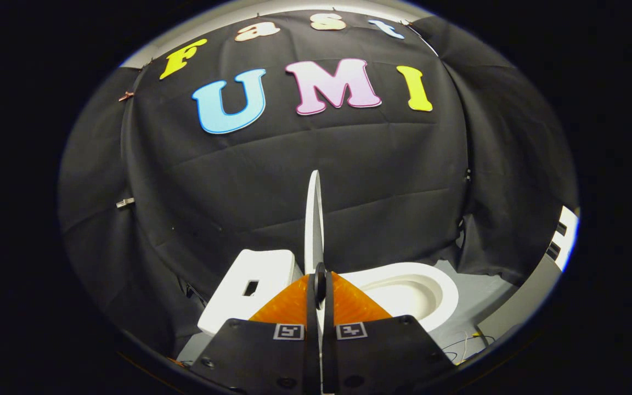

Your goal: Open the toilet lid.

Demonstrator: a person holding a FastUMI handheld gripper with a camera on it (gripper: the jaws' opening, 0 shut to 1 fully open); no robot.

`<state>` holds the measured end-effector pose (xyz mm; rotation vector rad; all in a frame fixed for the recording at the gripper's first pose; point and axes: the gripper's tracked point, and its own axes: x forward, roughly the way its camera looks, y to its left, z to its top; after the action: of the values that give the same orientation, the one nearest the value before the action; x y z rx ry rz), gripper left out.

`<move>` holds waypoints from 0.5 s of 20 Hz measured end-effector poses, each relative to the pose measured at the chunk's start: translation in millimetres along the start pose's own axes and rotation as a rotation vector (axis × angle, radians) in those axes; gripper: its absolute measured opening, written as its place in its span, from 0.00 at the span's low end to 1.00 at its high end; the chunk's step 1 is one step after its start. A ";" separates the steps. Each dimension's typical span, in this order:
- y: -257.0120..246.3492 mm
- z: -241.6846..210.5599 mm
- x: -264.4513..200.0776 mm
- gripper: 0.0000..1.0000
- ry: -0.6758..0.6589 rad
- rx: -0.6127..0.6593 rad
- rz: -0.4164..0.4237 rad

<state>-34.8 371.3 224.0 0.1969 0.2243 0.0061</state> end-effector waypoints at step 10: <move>71.6 -16.4 -2.1 0.07 -0.050 -0.123 -0.026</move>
<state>-39.3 444.6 222.7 0.0711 0.1760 -0.0107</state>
